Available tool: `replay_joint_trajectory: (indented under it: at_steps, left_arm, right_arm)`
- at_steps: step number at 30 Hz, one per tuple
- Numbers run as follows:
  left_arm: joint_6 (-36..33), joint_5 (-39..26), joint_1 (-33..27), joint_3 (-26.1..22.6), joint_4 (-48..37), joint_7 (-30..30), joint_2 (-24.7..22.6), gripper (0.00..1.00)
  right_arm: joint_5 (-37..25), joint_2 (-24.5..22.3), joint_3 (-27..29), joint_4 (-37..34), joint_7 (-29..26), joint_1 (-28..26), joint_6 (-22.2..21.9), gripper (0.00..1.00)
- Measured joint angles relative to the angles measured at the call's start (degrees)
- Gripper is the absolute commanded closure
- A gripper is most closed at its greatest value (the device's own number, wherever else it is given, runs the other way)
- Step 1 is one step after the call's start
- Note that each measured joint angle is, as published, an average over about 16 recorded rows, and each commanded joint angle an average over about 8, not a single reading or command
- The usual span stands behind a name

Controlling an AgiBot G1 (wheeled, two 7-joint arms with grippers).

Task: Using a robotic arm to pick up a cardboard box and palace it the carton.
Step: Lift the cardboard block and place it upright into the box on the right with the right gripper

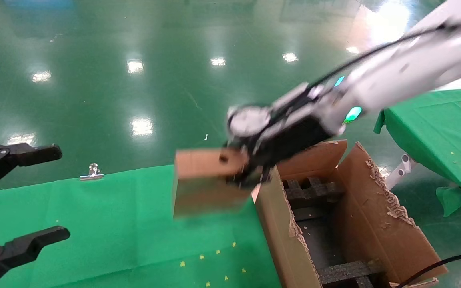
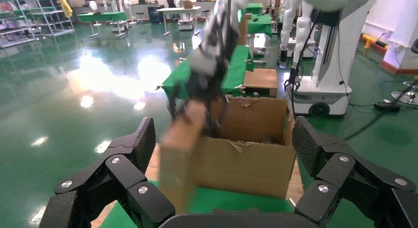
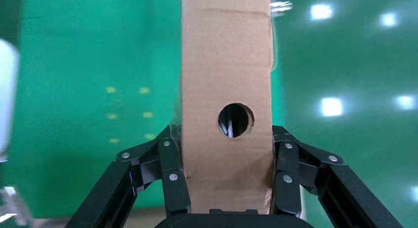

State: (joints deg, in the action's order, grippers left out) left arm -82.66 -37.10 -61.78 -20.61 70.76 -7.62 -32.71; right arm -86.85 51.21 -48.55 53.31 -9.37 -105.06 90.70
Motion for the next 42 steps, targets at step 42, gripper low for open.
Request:
replay_joint_trajectory:
  at_steps: [42]
  left_arm:
    - [0.0, 0.0, 0.0, 0.0, 0.0, 0.0, 0.0, 0.00]
  right_arm:
    - [4.0, -42.5, -19.4, 19.4, -18.3, -12.3, -1.8, 1.00]
